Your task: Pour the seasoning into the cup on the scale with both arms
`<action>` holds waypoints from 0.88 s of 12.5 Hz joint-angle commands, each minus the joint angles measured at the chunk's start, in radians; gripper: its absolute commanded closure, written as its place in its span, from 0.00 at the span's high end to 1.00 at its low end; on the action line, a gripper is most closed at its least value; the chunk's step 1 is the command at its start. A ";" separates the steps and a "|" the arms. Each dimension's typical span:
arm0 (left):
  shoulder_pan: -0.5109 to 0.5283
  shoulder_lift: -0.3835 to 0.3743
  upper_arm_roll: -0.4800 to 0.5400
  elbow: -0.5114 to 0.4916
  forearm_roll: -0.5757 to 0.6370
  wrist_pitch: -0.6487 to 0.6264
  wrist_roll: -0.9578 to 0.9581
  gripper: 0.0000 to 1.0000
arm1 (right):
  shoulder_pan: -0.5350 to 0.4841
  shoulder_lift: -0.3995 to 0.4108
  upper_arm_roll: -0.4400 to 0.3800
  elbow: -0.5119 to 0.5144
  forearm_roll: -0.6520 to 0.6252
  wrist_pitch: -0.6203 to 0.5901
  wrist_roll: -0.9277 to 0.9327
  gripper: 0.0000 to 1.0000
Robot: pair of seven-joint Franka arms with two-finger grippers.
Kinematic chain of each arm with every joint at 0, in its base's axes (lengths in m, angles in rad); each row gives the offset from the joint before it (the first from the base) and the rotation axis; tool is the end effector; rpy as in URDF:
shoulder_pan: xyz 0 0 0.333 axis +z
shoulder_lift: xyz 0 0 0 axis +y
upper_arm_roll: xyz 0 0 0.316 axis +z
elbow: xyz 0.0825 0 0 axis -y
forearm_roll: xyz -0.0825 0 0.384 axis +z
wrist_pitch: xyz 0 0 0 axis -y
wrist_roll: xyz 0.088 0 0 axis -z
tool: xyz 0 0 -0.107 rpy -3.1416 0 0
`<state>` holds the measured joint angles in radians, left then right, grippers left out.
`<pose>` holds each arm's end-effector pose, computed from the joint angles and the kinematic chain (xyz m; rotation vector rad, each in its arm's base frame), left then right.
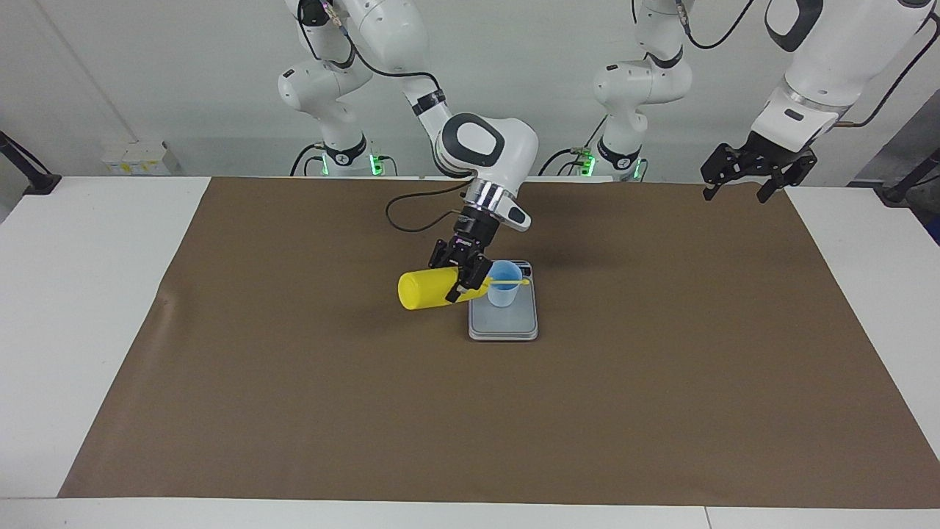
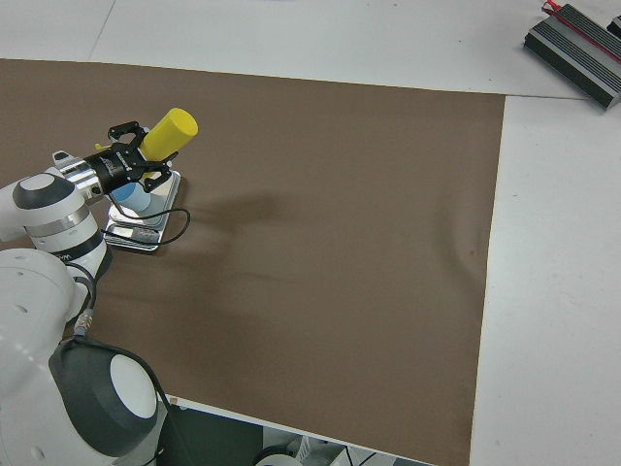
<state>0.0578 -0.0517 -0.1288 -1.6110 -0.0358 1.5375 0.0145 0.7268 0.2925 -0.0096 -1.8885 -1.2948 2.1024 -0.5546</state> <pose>0.5331 -0.0437 0.6307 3.1100 -0.1339 -0.0359 0.5056 0.3807 0.3743 1.0766 1.7707 0.0234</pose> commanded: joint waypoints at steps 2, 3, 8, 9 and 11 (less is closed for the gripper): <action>0.010 -0.025 -0.002 -0.023 -0.010 -0.003 -0.004 1.00 | 0.017 0.019 0.002 0.016 -0.024 -0.019 0.051 0.00; 0.010 -0.025 -0.002 -0.024 -0.010 -0.003 -0.004 1.00 | 0.016 0.020 0.002 0.014 -0.024 -0.013 0.054 0.00; 0.010 -0.025 -0.002 -0.023 -0.010 -0.003 -0.004 1.00 | 0.013 0.023 0.002 0.015 -0.024 0.008 0.062 0.00; 0.010 -0.025 -0.002 -0.023 -0.010 -0.003 -0.004 1.00 | 0.013 0.023 0.002 0.015 -0.024 0.011 0.062 0.00; 0.010 -0.025 -0.002 -0.023 -0.010 -0.003 -0.004 1.00 | 0.013 0.023 0.002 0.015 -0.024 0.011 0.062 0.00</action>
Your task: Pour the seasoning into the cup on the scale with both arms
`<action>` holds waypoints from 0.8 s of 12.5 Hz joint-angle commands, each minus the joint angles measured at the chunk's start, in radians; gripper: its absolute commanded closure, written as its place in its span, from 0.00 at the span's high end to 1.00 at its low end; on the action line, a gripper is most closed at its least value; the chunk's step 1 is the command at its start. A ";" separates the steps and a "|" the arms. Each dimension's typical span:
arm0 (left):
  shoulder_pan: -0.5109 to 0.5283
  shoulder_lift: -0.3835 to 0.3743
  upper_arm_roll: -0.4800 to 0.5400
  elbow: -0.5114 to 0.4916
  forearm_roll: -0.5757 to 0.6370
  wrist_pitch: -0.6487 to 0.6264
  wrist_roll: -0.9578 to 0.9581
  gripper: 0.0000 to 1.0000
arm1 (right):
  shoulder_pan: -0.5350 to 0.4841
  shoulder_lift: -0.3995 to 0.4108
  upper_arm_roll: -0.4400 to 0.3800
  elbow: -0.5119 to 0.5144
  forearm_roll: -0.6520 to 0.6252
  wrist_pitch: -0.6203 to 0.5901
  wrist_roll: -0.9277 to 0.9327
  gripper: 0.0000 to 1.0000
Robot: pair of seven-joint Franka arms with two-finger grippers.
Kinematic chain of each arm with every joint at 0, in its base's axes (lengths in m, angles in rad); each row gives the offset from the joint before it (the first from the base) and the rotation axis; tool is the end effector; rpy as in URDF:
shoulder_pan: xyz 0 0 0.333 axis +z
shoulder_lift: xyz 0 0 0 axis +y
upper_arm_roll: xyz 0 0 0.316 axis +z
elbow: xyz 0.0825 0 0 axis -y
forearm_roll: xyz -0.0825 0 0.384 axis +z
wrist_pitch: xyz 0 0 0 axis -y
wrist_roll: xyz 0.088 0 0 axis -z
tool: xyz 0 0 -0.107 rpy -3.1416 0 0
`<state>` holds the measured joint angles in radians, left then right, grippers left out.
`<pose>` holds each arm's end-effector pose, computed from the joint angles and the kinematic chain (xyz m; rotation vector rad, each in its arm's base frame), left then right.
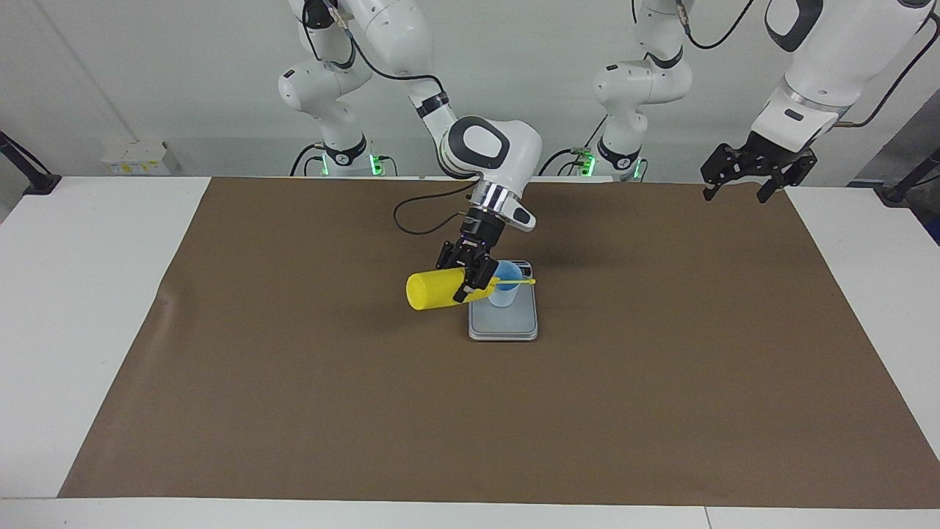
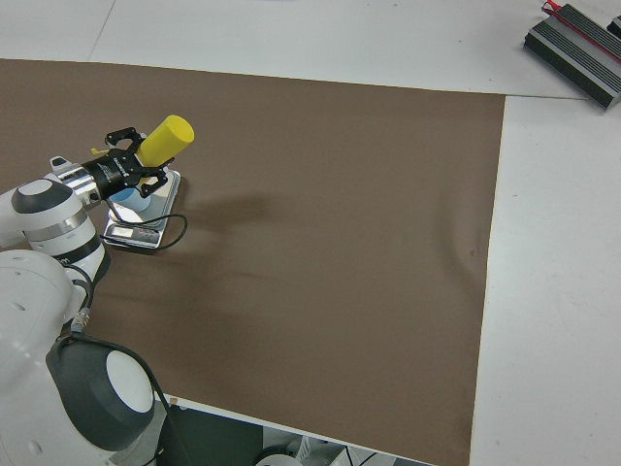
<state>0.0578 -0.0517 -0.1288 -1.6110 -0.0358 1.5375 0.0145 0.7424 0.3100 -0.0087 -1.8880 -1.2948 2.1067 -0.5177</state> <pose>0.5331 -0.0437 0.6307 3.1100 -0.1339 -0.0359 0.4997 0.3900 0.3635 1.0882 1.7725 0.0432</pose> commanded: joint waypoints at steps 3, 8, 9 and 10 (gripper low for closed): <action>0.010 -0.025 -0.002 -0.023 -0.010 -0.003 -0.004 1.00 | -0.003 0.004 0.001 0.017 -0.024 0.007 0.024 0.00; 0.010 -0.025 -0.002 -0.023 -0.010 -0.003 -0.004 1.00 | -0.020 -0.020 0.003 0.015 0.035 0.053 0.038 0.00; 0.010 -0.025 -0.002 -0.024 -0.010 -0.003 -0.004 1.00 | -0.043 -0.038 0.003 0.010 0.060 0.077 0.035 0.00; 0.010 -0.025 -0.002 -0.023 -0.010 -0.003 -0.004 1.00 | -0.067 -0.057 0.003 0.001 0.104 0.105 0.033 0.00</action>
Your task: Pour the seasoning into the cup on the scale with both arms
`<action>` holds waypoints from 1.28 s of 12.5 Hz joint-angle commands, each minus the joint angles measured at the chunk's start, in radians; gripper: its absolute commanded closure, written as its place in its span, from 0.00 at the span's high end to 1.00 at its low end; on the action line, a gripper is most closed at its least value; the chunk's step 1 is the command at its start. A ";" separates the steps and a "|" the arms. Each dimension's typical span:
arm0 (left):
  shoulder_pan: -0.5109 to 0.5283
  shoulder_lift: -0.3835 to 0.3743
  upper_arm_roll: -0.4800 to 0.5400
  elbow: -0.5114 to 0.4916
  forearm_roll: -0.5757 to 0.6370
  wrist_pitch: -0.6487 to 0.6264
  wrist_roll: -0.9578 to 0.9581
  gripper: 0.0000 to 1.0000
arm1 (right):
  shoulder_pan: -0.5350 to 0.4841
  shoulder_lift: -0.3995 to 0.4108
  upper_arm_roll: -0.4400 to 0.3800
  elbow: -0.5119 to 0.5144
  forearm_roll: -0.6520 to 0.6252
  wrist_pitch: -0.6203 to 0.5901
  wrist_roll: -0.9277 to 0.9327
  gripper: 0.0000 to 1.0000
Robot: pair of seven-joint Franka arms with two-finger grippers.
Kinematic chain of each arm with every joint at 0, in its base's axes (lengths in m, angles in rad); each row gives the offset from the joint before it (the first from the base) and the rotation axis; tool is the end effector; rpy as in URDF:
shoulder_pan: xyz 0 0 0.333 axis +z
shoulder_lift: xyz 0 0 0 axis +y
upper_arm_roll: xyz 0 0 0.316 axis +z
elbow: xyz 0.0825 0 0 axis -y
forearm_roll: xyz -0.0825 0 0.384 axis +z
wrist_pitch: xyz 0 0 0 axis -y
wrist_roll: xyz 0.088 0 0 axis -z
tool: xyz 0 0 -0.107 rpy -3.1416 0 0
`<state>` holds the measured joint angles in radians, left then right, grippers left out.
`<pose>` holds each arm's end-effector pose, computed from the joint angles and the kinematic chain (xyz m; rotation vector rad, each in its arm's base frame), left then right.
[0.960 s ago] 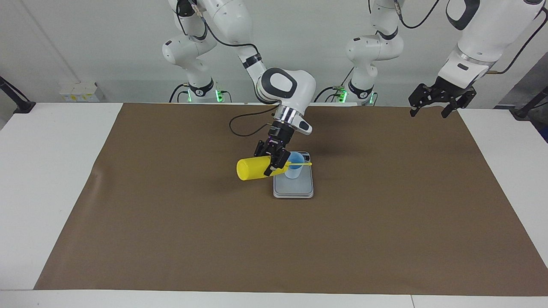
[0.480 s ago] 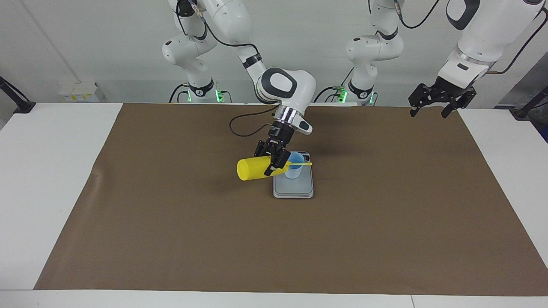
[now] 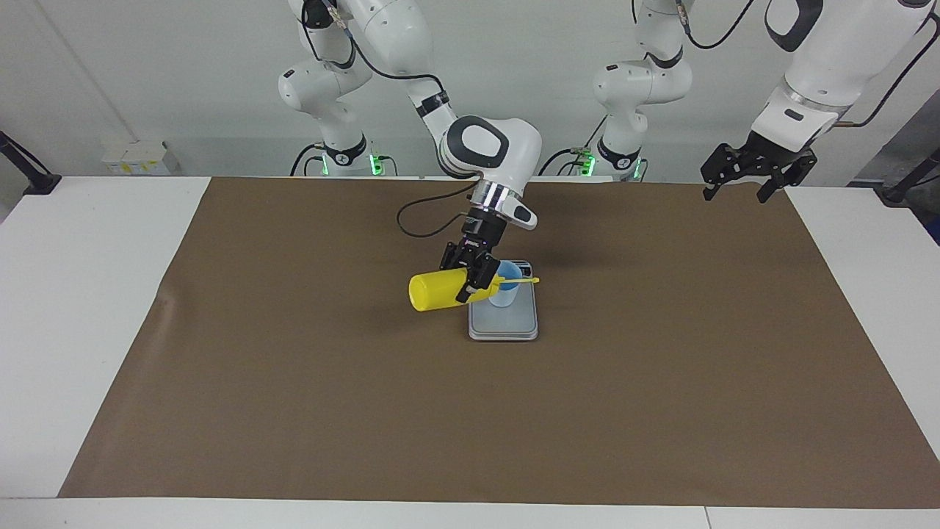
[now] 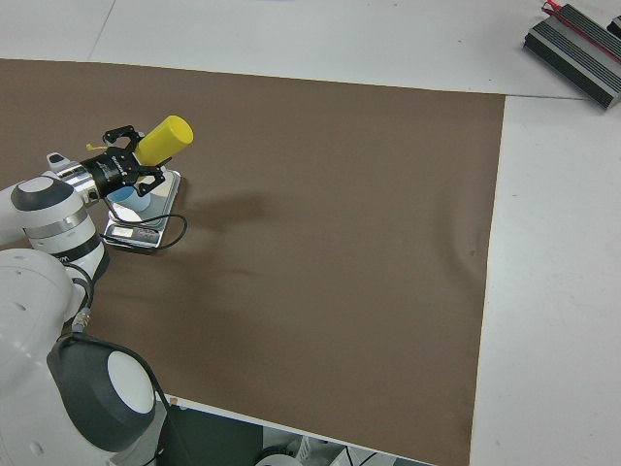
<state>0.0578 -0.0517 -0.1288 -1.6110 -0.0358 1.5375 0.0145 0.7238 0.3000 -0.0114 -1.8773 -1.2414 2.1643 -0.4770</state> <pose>0.5331 -0.0437 0.6307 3.1100 -0.1339 -0.0359 0.5059 0.3882 0.3734 1.1936 1.7757 0.1242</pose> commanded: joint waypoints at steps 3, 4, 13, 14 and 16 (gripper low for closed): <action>0.010 -0.025 -0.002 -0.023 -0.010 -0.003 -0.004 1.00 | -0.060 -0.090 0.005 -0.013 0.169 0.065 -0.015 0.00; 0.010 -0.025 -0.002 -0.023 -0.010 -0.003 -0.004 1.00 | -0.066 -0.108 0.005 -0.020 0.225 0.065 -0.015 0.00; 0.010 -0.025 -0.002 -0.023 -0.010 -0.003 -0.004 1.00 | -0.237 -0.252 0.005 -0.062 0.774 0.072 -0.168 0.00; 0.010 -0.025 -0.002 -0.024 -0.010 -0.003 -0.004 1.00 | -0.274 -0.265 0.005 -0.065 0.851 0.087 -0.223 0.00; 0.010 -0.025 -0.002 -0.023 -0.010 -0.003 -0.004 1.00 | -0.346 -0.285 0.004 -0.092 1.041 0.124 -0.360 0.00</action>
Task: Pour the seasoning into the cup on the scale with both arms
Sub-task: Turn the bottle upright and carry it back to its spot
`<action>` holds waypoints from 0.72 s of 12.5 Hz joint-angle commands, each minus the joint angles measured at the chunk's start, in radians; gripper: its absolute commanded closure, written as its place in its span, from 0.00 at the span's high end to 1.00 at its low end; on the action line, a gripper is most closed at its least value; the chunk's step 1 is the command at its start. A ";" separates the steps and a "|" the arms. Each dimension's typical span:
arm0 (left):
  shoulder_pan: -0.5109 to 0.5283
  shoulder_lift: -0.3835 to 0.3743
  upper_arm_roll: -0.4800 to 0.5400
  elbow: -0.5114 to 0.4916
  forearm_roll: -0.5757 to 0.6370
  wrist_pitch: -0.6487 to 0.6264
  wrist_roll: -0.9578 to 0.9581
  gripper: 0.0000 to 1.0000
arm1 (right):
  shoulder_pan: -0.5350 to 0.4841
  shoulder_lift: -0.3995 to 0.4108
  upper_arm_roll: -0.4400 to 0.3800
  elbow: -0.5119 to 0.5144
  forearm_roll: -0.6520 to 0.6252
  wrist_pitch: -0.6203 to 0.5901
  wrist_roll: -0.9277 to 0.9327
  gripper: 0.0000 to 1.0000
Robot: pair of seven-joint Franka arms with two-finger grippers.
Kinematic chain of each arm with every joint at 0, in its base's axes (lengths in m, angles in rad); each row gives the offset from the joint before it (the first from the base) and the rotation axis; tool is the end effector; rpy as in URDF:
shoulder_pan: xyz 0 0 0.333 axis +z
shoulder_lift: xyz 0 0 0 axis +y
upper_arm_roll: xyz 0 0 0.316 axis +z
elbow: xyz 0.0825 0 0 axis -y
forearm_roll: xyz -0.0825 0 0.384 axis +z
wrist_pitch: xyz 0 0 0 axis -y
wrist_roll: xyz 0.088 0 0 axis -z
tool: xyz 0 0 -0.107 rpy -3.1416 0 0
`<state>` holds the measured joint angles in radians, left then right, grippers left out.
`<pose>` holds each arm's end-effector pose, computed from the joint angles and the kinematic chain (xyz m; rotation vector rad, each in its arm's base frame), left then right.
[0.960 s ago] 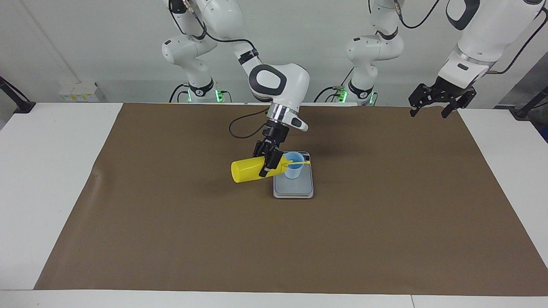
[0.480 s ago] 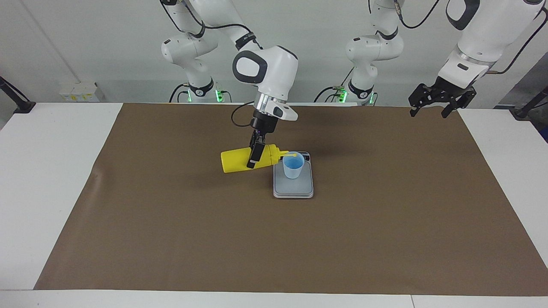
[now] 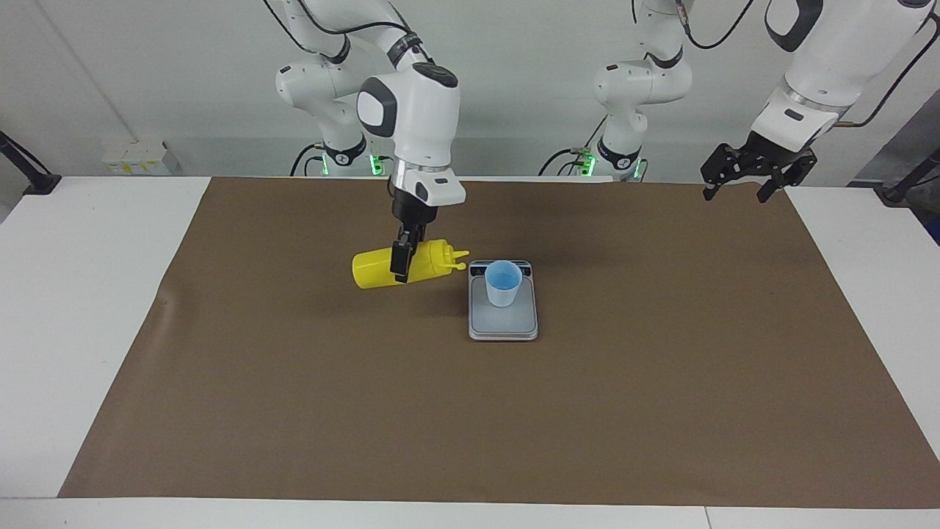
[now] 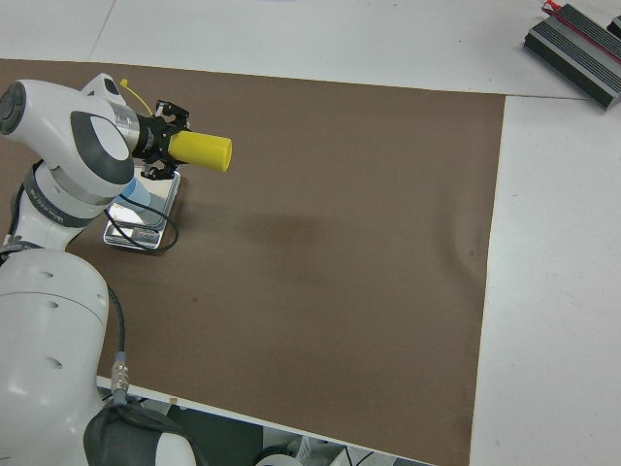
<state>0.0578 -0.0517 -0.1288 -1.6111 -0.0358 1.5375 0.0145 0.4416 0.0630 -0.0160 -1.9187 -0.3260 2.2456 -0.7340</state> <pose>0.5331 -0.0437 0.6306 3.1100 -0.1339 -0.0360 0.5508 0.2398 0.4865 2.2092 1.7337 0.3056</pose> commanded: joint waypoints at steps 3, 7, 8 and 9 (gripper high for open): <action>0.010 -0.025 -0.002 -0.023 -0.010 -0.003 -0.004 1.00 | -0.199 -0.049 0.008 -0.083 0.458 0.078 -0.373 0.00; 0.010 -0.025 -0.002 -0.024 -0.010 -0.003 -0.004 1.00 | -0.387 0.001 0.008 -0.108 0.953 0.082 -0.857 0.00; 0.010 -0.025 -0.002 -0.023 -0.010 -0.003 -0.004 1.00 | -0.421 0.018 0.007 -0.114 1.086 0.054 -0.946 0.00; 0.010 -0.025 -0.002 -0.023 -0.010 -0.003 -0.004 1.00 | -0.457 0.029 0.007 -0.127 1.183 0.020 -1.002 0.00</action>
<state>0.0578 -0.0517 -0.1288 -1.6111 -0.0358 1.5375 0.0145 0.0414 0.0776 -0.0239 -2.0314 0.7075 2.3017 -1.6335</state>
